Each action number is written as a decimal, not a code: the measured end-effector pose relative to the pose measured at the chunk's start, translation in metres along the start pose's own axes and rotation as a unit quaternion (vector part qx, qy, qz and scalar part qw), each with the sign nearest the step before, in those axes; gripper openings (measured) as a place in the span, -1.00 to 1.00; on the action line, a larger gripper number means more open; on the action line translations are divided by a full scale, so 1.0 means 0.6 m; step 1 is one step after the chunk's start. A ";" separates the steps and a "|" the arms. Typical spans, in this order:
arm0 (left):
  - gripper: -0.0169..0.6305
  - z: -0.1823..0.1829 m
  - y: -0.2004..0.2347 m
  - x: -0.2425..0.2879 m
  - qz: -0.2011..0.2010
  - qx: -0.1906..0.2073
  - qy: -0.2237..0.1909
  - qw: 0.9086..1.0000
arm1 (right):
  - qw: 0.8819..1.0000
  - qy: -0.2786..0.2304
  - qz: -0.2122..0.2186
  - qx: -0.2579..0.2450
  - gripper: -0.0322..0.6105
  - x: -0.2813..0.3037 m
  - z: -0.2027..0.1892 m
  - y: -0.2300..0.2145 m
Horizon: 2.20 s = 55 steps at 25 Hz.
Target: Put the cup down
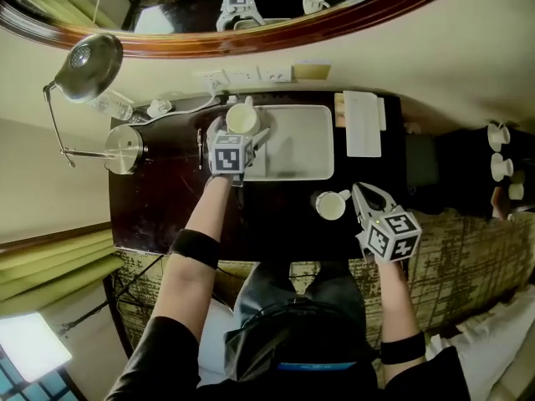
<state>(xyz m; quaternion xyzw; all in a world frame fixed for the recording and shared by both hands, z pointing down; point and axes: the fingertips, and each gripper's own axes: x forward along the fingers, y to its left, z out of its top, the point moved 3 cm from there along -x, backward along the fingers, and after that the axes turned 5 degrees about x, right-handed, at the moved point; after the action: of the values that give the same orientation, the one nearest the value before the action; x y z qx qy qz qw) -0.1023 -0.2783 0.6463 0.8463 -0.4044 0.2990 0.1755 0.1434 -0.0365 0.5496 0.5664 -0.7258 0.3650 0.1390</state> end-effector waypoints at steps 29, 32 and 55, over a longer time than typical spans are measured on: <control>0.30 0.033 -0.034 -0.077 -0.038 0.077 -0.047 0.995 | 1.000 0.021 0.010 -0.006 -0.90 0.012 -0.020 -0.015; 0.30 0.027 -0.067 -0.118 -0.065 0.096 -0.055 0.992 | 1.000 0.021 0.018 -0.013 -0.90 0.016 -0.016 -0.009; 0.30 -0.194 -0.300 -0.221 -0.210 0.203 0.002 0.956 | 0.999 0.032 0.028 -0.028 -0.90 -0.014 -0.021 -0.013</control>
<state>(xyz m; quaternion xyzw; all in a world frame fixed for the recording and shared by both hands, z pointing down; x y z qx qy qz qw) -0.0680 -0.0290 0.6388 0.9294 -0.1477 0.3329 0.0597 0.1503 -0.0224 0.5562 0.5296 -0.7466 0.3663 0.1672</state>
